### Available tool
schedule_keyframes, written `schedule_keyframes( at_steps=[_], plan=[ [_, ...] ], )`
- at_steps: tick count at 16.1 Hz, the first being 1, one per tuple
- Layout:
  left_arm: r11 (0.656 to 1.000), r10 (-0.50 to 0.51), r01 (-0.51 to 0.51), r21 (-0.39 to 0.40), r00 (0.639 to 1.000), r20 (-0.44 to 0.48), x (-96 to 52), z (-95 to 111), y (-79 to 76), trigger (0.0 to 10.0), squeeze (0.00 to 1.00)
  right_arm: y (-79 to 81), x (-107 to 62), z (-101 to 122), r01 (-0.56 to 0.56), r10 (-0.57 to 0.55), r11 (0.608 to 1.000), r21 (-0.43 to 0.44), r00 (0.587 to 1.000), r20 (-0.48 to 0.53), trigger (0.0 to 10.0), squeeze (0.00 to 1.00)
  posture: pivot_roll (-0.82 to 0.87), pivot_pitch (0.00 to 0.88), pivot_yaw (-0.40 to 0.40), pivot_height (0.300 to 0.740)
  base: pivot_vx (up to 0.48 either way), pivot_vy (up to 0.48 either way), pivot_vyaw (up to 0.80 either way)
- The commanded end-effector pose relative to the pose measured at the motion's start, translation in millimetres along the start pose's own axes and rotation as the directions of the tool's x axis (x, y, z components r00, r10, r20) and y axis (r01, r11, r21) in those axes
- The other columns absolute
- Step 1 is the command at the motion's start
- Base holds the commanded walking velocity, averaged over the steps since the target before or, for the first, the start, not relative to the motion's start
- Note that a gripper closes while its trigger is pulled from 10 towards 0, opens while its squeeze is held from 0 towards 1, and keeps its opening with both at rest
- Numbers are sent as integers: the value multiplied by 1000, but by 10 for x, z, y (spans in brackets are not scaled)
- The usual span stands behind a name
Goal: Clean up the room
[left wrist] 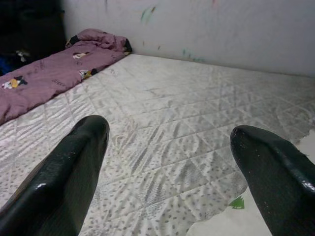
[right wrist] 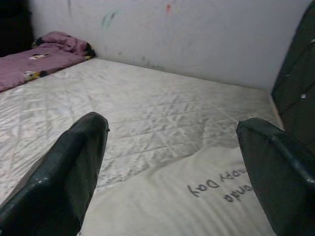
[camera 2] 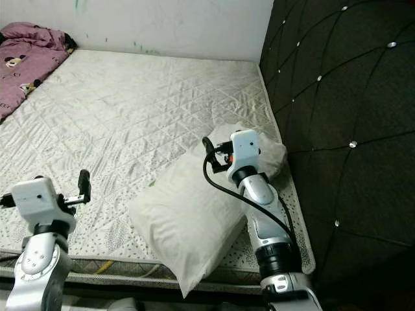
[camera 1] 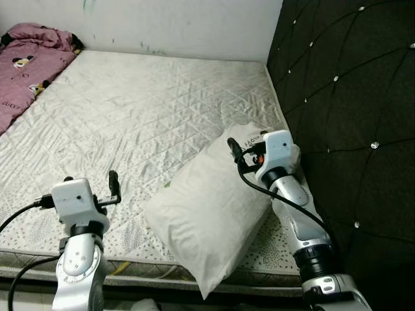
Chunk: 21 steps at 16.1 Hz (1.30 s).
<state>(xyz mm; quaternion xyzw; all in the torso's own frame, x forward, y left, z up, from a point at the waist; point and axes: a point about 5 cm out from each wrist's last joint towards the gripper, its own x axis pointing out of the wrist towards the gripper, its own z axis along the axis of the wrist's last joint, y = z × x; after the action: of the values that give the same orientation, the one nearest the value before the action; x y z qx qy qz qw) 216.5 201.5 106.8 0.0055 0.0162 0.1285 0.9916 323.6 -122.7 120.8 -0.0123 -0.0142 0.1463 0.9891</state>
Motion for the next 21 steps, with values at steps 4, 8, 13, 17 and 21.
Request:
schedule_keyframes(
  at_steps=[4,8,13,17,21],
  plan=[
    [999,11,-11,30,1000,3,-33,-5,16,10000,0,-160,-86,-30,113,-114,993,-16,993,-31,10000,0,-40,10,-46,740,0,0,0],
    [1000,-17,17,26,1000,-9,-21,-21,-18,10000,0,-161,-99,-57,128,-127,992,6,990,-64,10000,0,-45,19,-38,740,0,0,-355],
    [999,-40,39,36,999,13,-18,42,-48,10000,0,-133,-103,-45,121,-120,993,10,991,-62,10000,0,-39,28,-37,740,0,0,-160],
    [999,-34,34,9,999,-14,-14,-4,-34,10000,0,-126,-107,-23,123,-122,992,12,991,-53,10000,0,-39,35,-36,740,0,0,0],
    [999,7,-7,51,1000,-2,4,24,0,10000,0,-320,-170,-12,276,-282,957,-84,957,-64,10000,0,-36,34,-38,740,0,0,0]
  ],
)
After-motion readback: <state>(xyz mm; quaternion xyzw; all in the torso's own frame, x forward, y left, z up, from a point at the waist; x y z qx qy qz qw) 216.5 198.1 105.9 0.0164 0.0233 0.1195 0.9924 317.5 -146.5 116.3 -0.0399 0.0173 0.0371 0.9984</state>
